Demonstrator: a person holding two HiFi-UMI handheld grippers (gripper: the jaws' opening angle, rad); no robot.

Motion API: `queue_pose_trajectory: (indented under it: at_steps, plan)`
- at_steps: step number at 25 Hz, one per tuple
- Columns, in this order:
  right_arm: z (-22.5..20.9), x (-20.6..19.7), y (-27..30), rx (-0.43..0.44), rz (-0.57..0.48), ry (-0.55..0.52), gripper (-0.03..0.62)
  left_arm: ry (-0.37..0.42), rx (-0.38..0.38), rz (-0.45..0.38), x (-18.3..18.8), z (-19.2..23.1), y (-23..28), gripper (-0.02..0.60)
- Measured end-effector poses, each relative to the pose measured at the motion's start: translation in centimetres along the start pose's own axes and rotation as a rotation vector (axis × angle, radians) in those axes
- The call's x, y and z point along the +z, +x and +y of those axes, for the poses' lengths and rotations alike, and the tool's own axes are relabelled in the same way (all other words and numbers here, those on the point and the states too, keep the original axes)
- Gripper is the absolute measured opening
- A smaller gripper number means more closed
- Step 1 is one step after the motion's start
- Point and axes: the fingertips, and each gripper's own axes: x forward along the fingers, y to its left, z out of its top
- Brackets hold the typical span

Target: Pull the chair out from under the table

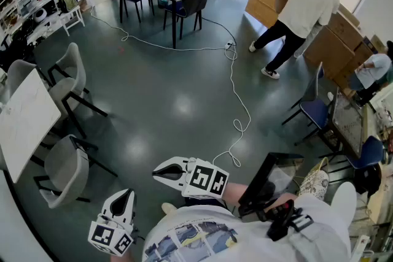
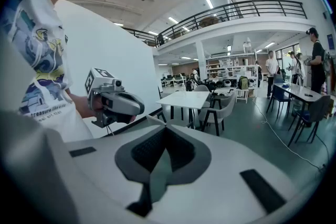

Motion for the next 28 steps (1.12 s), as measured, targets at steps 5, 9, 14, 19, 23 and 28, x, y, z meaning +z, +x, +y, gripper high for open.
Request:
queue_pose_trajectory:
  at_steps: [5,9,14,19,23,28]
  plan:
    - [-0.8,0.1,0.4,-0.04,-0.019,0.002,0.011,0.015,-0.009,0.008,-0.2,1.1,0.0,0.009]
    - [-1.7,-0.1,0.5,-0.015,-0.009,-0.001,0.011,0.019,0.01,0.003,0.2,1.4,0.7,0.009]
    - [-5.5,0.5,0.5,-0.006,-0.008,0.0,0.012,0.015,0.057,-0.002,1.6,2.3,2.7,0.009]
    - [-10.6,0.2,1.8,0.033,0.005,0.014,0.03,0.006,0.1,-0.012,2.5,5.5,6.6,0.009]
    - [-16.6,0.5,2.0,0.034,-0.008,0.02,0.129,-0.004,0.123,-0.022,4.5,8.0,11.4,0.011]
    - [-22.8,0.7,3.4,0.052,-0.006,0.058,0.163,-0.015,0.185,-0.068,7.0,11.1,14.9,0.011]
